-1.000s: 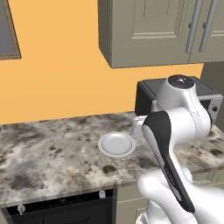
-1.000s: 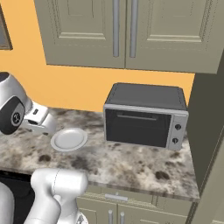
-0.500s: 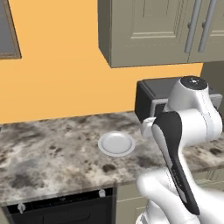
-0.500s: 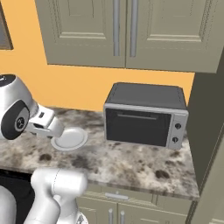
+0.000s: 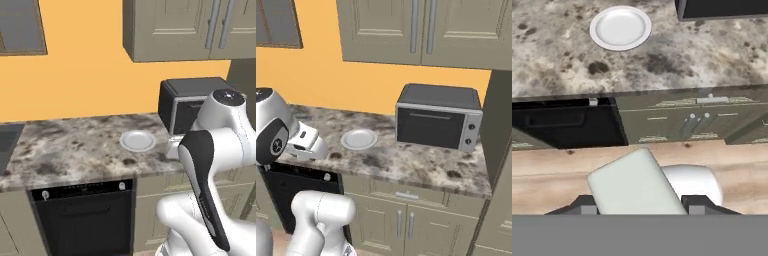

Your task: Pick up the marshmallow and place it in the cup of hot chocolate on the dining counter.

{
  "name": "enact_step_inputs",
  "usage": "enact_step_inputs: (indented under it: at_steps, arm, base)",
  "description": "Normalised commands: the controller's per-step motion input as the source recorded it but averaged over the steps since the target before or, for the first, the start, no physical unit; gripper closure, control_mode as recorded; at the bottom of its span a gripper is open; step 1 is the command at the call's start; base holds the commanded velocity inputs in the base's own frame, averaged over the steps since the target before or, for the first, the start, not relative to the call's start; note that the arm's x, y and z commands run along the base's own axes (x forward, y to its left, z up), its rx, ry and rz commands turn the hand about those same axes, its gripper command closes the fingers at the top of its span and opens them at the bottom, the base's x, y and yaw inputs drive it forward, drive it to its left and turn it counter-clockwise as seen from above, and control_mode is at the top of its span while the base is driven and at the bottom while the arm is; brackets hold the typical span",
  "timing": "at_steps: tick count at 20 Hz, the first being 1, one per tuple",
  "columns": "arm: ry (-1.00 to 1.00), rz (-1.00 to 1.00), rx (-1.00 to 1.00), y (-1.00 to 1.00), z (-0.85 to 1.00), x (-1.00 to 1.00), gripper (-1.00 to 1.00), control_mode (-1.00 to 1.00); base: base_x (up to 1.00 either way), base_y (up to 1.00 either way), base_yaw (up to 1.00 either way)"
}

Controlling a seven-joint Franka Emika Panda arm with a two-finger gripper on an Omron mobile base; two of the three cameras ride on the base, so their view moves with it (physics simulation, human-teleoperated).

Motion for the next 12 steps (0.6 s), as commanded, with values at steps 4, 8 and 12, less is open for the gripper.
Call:
enact_step_inputs:
  at_steps: [4, 8, 12]
  arm:
    - [0.00, 0.00, 0.00, 0.00, 0.00, 0.00, 1.00, 1.00]
    - [0.00, 0.00, 0.00, 0.00, 0.00, 0.00, 1.00, 1.00]
    - [0.00, 0.00, 0.00, 0.00, 0.00, 0.00, 1.00, 1.00]
  base:
    - [0.00, 0.86, 0.72]
    - [0.00, 0.45, 0.87]
    - [0.00, 0.23, 0.96]
